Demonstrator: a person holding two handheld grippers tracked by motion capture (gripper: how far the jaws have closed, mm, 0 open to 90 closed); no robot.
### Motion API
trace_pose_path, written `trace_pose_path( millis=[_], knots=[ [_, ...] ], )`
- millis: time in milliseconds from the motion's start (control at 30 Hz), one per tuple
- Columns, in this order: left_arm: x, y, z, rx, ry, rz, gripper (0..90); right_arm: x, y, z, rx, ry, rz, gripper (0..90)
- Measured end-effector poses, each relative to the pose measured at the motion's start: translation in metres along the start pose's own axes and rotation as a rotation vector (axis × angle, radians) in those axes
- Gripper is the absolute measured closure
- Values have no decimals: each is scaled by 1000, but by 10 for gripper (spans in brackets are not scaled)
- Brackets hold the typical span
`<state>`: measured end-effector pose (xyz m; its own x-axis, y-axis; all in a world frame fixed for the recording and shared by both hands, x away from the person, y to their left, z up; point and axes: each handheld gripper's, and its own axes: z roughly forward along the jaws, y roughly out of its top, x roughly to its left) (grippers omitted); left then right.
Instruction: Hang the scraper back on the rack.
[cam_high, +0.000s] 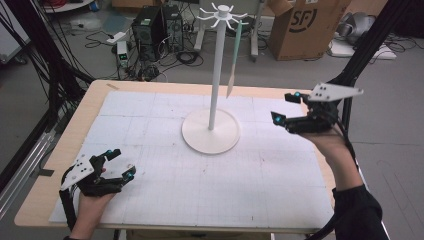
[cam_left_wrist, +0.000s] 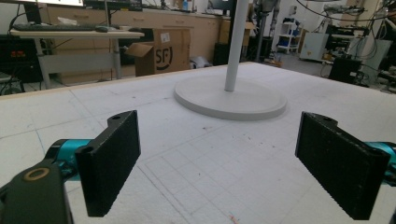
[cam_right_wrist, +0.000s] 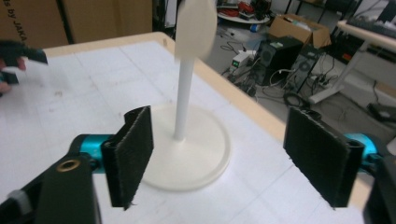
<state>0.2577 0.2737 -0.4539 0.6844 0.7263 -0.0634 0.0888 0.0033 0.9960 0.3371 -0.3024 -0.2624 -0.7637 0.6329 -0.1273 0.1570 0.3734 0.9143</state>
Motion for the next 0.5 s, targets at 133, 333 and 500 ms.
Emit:
trace_pose_path(
  millis=[133, 333, 500],
  knots=[
    [1, 0, 0, 1, 2, -9, 145, 10, -42, 0, -20, -7, 28, 205],
    [4, 1, 2, 18, 5, -39, 137, 24, -92, -5, -30, -45, 71, 184],
    [5, 3, 6, 59, 13, -64, 135, 33, -125, -5, -26, -92, 90, 176]
  ],
)
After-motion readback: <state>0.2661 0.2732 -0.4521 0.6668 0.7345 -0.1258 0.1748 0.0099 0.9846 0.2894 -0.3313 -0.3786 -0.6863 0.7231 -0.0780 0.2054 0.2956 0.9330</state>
